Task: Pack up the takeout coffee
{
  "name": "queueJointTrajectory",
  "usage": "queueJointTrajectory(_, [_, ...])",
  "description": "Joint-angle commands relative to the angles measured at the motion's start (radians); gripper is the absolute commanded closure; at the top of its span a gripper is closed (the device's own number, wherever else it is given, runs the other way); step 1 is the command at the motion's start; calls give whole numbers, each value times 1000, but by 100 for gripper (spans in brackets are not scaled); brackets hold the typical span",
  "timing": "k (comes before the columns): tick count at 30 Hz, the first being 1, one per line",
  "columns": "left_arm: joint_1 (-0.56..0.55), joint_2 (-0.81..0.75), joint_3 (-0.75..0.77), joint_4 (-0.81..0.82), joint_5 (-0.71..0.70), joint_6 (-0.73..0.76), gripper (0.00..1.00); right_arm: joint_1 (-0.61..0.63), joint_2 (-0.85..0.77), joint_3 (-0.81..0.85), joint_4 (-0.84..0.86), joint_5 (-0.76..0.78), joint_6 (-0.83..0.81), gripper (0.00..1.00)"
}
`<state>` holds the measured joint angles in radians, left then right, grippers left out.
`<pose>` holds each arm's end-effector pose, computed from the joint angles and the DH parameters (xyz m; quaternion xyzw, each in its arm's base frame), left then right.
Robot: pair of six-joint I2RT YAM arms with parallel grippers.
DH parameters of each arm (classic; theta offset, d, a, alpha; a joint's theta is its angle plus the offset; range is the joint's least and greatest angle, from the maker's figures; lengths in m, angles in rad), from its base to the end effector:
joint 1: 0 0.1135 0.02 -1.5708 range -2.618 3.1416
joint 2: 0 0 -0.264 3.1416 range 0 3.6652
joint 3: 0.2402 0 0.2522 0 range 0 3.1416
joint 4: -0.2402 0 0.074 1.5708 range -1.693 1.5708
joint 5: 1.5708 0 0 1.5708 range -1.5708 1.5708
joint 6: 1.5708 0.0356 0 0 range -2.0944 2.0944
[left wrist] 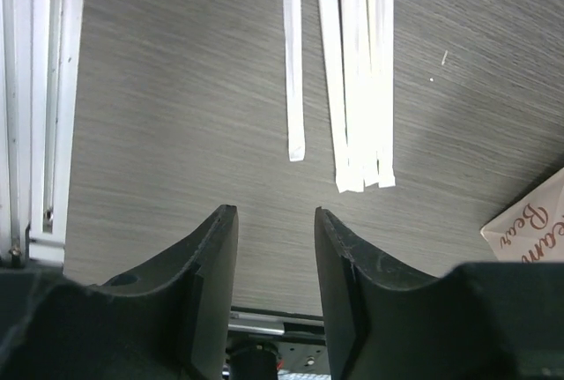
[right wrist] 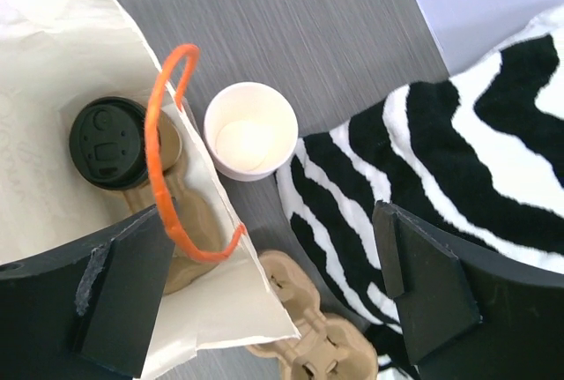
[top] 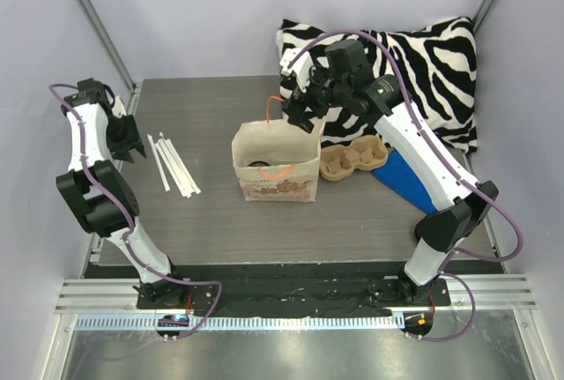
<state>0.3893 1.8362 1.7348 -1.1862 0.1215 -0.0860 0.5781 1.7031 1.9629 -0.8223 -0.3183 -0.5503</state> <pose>0.3436 0.1363 0.2982 -0.2243 0.9624 -0.0381 0.1483 0.3016 0.2101 0.4386 -0.5270 0.6896 0.1454 0.4750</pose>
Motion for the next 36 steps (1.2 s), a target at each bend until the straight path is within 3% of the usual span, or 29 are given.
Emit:
queueJointTrajectory(1, [-15, 30, 3, 86, 18, 31, 57, -4, -63, -9, 52, 88, 50, 0])
queueJointTrajectory(12, [-36, 235, 71, 201, 35, -24, 57, -12, -66, 2, 49, 275, 53, 0])
queueJointTrajectory(21, [-53, 356, 118, 237, -43, -11, 61, -12, -50, 37, 37, 347, 67, 0])
queueJointTrajectory(30, [-73, 432, 114, 277, -57, -3, 62, -14, 16, 189, 14, 392, 105, 0])
queueJointTrajectory(33, [-72, 442, 106, 270, -94, 3, 66, -15, 27, 211, 14, 398, 102, 0])
queueJointTrajectory(36, [-73, 431, 94, 247, -155, 18, 78, -15, 41, 238, 14, 397, 108, 0])
